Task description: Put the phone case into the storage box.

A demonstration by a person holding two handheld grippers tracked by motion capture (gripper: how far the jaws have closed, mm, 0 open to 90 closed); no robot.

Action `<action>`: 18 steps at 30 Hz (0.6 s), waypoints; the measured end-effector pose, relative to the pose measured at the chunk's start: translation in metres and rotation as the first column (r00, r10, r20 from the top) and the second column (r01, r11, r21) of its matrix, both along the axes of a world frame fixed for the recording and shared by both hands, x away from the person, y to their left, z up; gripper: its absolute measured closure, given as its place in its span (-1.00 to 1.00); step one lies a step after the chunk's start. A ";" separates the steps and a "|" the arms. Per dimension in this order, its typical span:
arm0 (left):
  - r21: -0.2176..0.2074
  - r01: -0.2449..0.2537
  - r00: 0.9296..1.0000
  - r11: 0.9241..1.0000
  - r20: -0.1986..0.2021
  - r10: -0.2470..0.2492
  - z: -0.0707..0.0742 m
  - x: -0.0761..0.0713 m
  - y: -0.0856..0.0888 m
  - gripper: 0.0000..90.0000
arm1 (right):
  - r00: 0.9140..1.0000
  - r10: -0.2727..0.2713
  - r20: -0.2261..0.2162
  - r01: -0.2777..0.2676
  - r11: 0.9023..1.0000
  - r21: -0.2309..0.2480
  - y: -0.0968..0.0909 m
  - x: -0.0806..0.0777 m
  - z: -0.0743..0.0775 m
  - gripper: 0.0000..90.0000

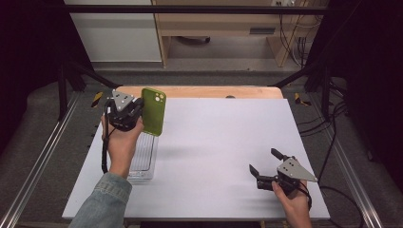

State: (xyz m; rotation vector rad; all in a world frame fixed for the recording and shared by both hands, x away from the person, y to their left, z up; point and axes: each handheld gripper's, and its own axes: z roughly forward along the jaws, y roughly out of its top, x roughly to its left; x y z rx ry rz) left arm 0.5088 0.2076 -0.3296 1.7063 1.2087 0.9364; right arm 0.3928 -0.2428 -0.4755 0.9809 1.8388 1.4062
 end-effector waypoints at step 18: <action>-0.015 -0.075 0.997 0.997 -0.010 0.074 -0.007 0.016 0.021 0.94 | 1.000 0.006 0.007 -0.006 1.000 0.008 -0.001 0.000 0.001 -0.90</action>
